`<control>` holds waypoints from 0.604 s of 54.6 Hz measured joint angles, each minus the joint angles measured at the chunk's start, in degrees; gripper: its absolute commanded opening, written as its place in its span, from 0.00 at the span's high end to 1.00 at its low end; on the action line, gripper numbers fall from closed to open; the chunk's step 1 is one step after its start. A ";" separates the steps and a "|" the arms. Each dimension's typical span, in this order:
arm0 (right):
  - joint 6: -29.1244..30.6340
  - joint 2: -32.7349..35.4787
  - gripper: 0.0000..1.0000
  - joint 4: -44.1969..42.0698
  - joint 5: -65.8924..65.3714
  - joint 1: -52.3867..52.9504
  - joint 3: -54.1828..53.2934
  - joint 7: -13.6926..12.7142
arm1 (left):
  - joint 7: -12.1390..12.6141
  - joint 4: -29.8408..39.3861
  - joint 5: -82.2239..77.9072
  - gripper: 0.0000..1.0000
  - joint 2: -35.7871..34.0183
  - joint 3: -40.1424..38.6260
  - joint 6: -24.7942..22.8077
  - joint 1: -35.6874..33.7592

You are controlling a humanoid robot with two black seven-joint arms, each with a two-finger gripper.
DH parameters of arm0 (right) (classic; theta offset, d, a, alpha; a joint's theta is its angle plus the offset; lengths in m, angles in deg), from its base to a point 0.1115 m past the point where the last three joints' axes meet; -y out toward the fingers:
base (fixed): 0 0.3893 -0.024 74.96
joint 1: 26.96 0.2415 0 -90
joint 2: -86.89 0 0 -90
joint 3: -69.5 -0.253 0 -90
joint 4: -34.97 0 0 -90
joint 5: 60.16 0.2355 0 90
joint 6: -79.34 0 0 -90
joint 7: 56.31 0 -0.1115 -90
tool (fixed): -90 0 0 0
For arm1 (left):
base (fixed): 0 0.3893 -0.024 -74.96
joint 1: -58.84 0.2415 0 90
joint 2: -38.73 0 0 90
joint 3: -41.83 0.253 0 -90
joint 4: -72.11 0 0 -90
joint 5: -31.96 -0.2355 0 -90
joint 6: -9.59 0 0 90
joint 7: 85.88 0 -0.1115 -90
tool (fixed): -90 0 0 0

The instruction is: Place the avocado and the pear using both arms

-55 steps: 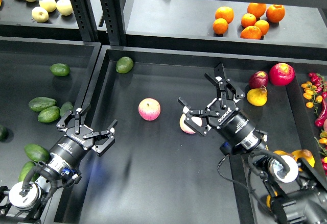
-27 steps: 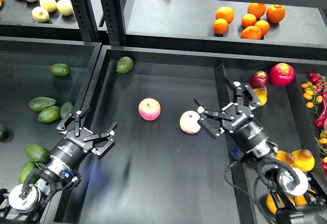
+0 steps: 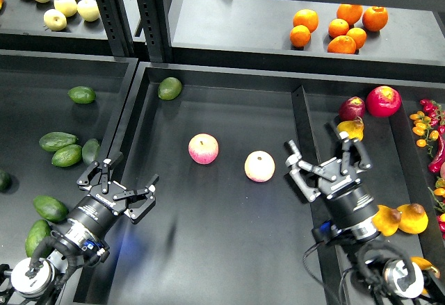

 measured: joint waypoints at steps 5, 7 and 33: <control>0.00 0.00 0.00 0.28 0.00 0.02 0.22 0.00 | 0.00 0.42 0.00 0.01 0.00 0.54 0.00 -0.48; 0.00 0.00 0.00 0.41 0.00 0.09 0.29 0.00 | 0.00 0.61 0.00 0.01 0.00 0.68 0.00 -0.94; 0.00 0.00 0.00 0.91 -0.04 2.66 0.62 0.00 | 0.00 0.85 -0.61 0.01 0.00 1.92 0.00 -5.46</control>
